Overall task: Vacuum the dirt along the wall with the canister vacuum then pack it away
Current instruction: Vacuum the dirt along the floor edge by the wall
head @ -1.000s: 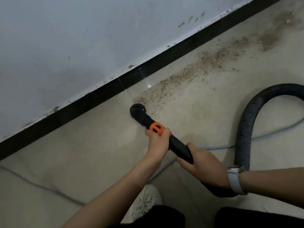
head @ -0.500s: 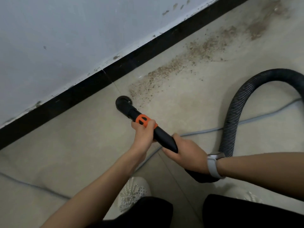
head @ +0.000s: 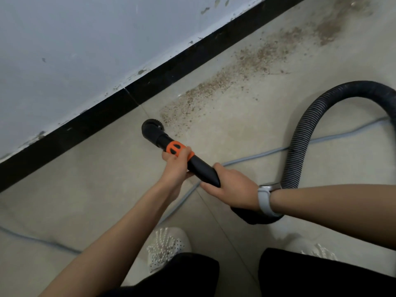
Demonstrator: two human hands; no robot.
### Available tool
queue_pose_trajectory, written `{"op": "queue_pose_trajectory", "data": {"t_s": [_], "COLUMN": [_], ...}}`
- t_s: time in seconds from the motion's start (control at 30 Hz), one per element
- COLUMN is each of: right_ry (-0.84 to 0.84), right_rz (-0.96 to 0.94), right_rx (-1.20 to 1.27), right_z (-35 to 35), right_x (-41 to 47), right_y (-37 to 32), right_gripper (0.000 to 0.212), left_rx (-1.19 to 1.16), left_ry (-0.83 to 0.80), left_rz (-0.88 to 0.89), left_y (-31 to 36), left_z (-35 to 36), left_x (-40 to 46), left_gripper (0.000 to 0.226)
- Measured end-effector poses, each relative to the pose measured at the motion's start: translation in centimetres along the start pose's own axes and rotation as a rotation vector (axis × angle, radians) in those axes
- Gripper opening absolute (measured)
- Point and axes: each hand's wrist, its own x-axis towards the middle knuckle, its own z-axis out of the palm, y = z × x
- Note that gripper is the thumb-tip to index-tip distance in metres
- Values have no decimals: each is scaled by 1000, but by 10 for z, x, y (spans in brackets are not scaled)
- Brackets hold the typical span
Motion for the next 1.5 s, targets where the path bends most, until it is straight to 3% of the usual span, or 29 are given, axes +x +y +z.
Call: {"op": "queue_pose_trajectory", "data": {"t_s": [0.17, 0.33, 0.5, 0.63, 0.7, 0.83, 1.0, 1.23, 1.5], "right_ry": [-49, 104, 161, 167, 157, 167, 150, 171, 278], "right_rz": [-11, -3, 13, -21, -18, -28, -167, -245, -83], "right_rx": [-6, -83, -136, -157, -185, -292, -381, -560, -501], "right_z": [8, 19, 21, 8, 2, -13, -31, -30, -54], "right_x": [1, 9, 20, 15, 8, 3, 13, 23, 34], "right_y": [-6, -22, -27, -12, 0, 20, 26, 15, 23], "right_gripper": [34, 31, 37, 36, 34, 38, 50, 41, 49], "left_rx": [25, 35, 75, 238, 412, 968, 1322, 1338, 1362], "left_ry": [-37, -68, -152, -240, -161, 158, 129, 114, 134], "left_rz": [-2, 45, 44, 104, 176, 228, 107, 122, 119], "left_y": [-12, -19, -12, -20, -29, -45, -69, -78, -80], "left_z": [-8, -5, -10, -24, -33, -50, -78, -84, -85], "left_x": [-3, -6, -2, 3, 10, 36, 58, 60, 61], "left_gripper": [36, 25, 33, 37, 48, 80, 101, 107, 106]}}
